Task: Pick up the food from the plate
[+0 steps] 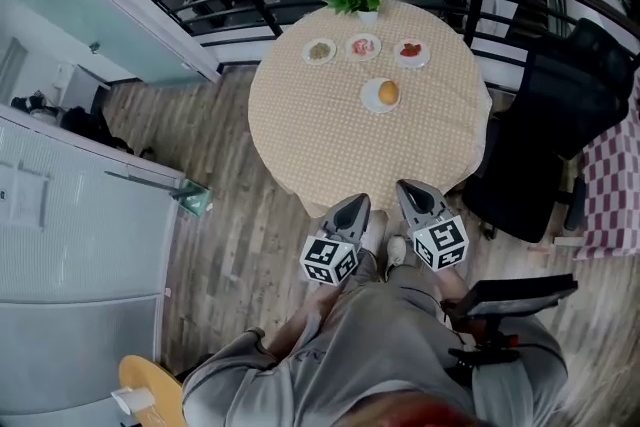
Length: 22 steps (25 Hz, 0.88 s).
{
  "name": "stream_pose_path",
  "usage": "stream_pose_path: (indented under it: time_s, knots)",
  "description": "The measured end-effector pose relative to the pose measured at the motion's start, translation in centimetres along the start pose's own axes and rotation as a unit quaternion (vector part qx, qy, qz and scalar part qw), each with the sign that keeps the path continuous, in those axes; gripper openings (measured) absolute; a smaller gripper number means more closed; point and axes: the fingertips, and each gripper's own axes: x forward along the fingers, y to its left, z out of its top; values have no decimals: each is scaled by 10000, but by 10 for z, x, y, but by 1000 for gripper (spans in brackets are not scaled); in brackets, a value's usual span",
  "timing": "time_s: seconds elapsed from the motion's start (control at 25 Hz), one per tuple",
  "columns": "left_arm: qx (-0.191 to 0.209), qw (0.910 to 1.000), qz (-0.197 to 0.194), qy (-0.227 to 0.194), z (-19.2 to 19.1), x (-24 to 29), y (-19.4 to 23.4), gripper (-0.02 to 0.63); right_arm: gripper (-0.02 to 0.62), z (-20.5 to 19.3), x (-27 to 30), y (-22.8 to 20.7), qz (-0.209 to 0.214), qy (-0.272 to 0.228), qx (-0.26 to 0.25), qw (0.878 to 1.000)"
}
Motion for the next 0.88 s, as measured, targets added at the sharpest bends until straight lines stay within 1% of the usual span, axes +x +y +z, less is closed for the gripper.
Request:
stream_pose_path:
  time_s: [0.12,0.24,0.44,0.56,0.64,0.76,0.88]
  knots:
    - [33,9999,-2,155,-9,1,6,11,14,1,3,-4,-50,-42,27,10000]
    - [31,9999,-37,128,-5,8,11,11,15,12,7,-12,-170,-126,-68,9998]
    - [78,9994,-191,-261,33,14,11,11,14,54,7,-13,-339,-397,-382,9979]
    - [248,9977,-385,-506,57,18,16,11,14,85,7,-17,-472,-676,-603,9948]
    - [396,9961,-455,-642,67,15,23,11,14,98,7,-20,-578,-805,-676,9928]
    - [454,9947,-389,-831,75,7,37,11,14,107,9,-24,-740,-861,-705,9910]
    - [238,9956,-153,-891,70,-4,55,11,15,105,12,-21,-775,-787,-710,9913]
